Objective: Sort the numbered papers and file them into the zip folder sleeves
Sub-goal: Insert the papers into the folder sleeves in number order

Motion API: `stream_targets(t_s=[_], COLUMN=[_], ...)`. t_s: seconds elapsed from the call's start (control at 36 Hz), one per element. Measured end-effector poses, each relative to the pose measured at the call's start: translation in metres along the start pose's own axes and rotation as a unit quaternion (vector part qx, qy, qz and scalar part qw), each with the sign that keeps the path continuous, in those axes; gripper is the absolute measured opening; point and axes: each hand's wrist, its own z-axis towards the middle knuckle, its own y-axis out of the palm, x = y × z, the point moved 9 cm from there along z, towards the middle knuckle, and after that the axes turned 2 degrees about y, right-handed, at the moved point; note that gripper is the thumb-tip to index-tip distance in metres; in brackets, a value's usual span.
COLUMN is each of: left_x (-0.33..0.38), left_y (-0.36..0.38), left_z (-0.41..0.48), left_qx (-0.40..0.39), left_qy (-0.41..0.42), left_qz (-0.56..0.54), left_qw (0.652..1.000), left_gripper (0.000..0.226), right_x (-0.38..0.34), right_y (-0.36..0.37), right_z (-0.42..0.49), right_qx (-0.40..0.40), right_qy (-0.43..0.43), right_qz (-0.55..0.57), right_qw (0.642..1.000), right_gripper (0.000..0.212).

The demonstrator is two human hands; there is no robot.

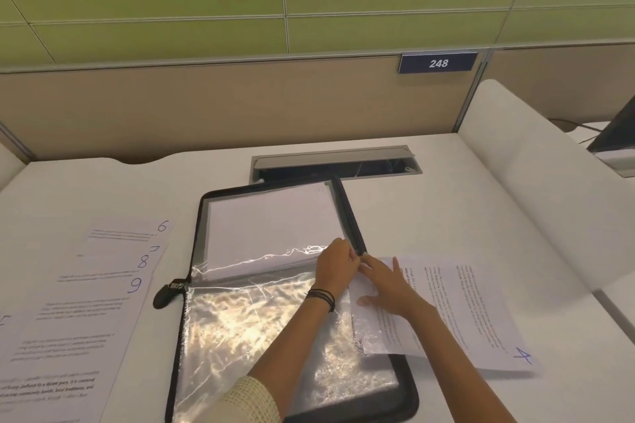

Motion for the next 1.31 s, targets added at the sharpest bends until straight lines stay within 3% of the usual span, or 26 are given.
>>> stream_targets(t_s=[0.19,0.39,0.53,0.67,0.78,0.94,1.14,1.31], left_x=[-0.005,-0.013,-0.014,-0.016,-0.028,-0.064,-0.133,-0.201], left_y=[-0.008,-0.006,-0.007,-0.005,-0.007,-0.034,-0.098,-0.148], left_z=[-0.006,-0.024,-0.037,-0.046,-0.049,-0.050,-0.073,-0.109], left_qx=[0.023,-0.017,-0.027,-0.048,-0.059,-0.047,0.046,0.134], left_qy=[0.036,0.129,0.154,0.163,0.146,0.087,-0.004,-0.108], left_qz=[0.055,0.045,0.029,0.049,0.057,0.043,-0.006,-0.008], left_qw=[0.998,0.991,0.987,0.984,0.986,0.994,0.999,0.985], left_gripper=[0.027,0.025,0.027,0.034,0.034,0.036,0.036,0.038], right_x=[-0.001,0.003,0.013,0.052,0.098,0.158,0.199,0.195], right_y=[0.008,0.013,-0.017,-0.042,-0.044,-0.037,-0.039,-0.050], right_z=[0.006,0.008,-0.007,-0.043,-0.069,-0.099,-0.130,-0.134], right_qx=[-0.011,0.023,0.143,0.264,0.288,0.237,0.237,0.260], right_qy=[0.010,0.017,0.032,0.110,0.195,0.328,0.402,0.389], right_qz=[-0.020,-0.020,0.159,0.179,0.169,0.111,0.061,0.067], right_qw=[1.000,0.999,0.976,0.941,0.922,0.907,0.882,0.881], right_gripper=[0.082,0.103,0.042,0.025,0.029,0.043,0.046,0.050])
